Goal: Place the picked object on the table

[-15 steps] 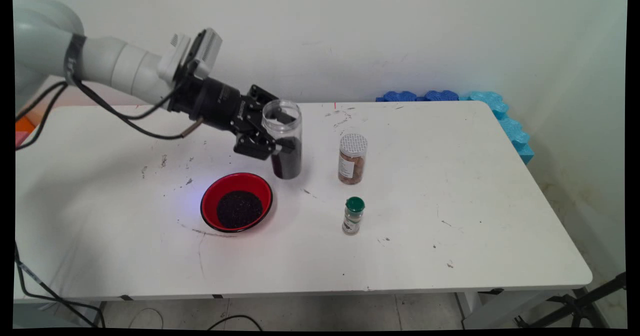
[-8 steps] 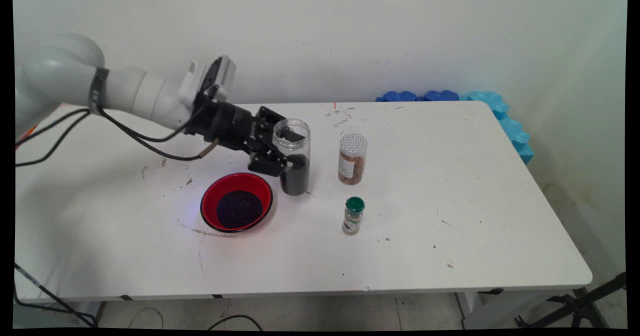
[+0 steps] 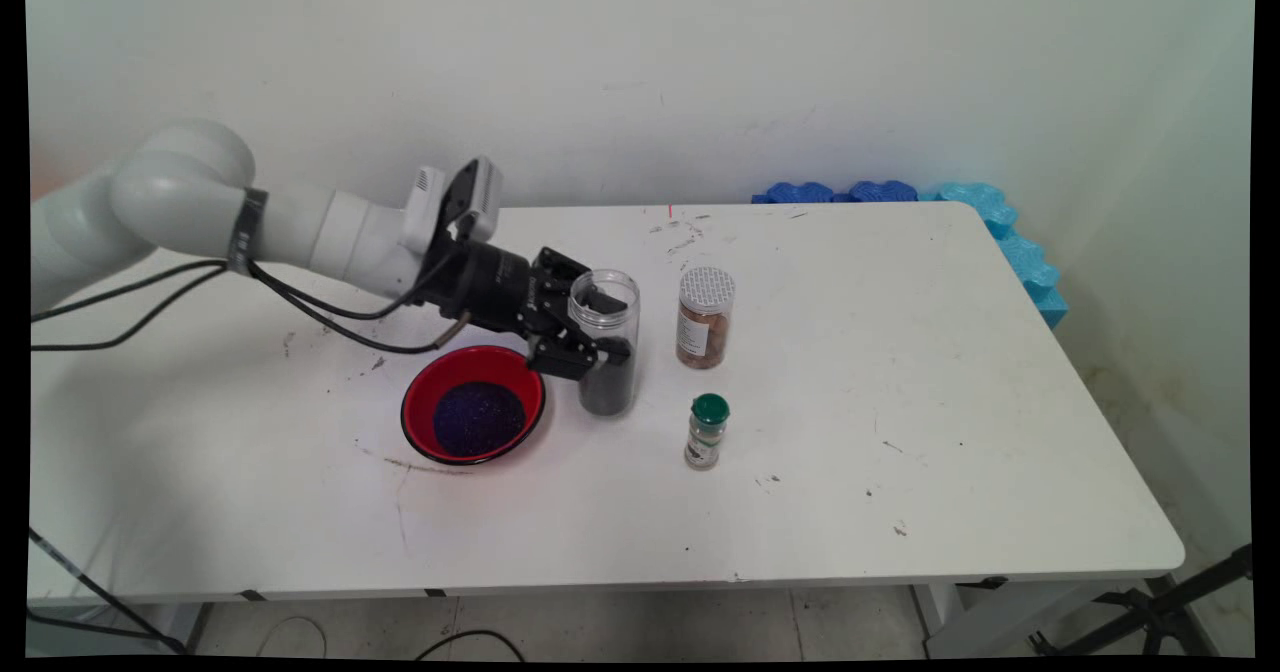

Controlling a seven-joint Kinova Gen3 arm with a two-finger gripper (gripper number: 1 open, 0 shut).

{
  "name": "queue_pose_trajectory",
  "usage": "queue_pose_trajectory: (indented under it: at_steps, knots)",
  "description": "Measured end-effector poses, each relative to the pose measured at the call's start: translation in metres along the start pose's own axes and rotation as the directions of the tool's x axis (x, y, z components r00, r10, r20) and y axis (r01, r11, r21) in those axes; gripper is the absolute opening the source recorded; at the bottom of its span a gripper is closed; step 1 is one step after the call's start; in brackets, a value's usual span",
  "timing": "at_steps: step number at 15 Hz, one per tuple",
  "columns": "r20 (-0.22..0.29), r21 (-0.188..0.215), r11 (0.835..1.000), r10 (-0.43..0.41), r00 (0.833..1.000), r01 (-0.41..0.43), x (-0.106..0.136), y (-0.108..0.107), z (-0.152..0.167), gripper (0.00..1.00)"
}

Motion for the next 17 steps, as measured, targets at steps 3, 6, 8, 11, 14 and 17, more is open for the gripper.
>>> queue_pose_trajectory:
  at_steps: [3, 6, 8, 11, 14, 17]
  knots:
    - [-0.009, 0.002, 1.000, -0.025, 1.000, 0.025, -0.005, 0.001, 0.013, 0.00]
    - [-0.025, 0.009, 0.998, -0.054, 0.998, 0.055, -0.006, 0.000, 0.022, 0.00]
    - [-0.033, 0.014, 0.997, -0.074, 0.997, 0.075, -0.008, 0.000, 0.027, 0.00]
    - [-0.040, 0.017, 0.995, -0.095, 0.995, 0.095, -0.010, 0.000, 0.033, 0.00]
    - [-0.046, 0.023, 0.993, -0.111, 0.993, 0.112, -0.012, 0.000, 0.036, 0.00]
    - [-0.058, 0.024, 0.992, -0.123, 0.991, 0.125, -0.012, 0.000, 0.037, 1.00]
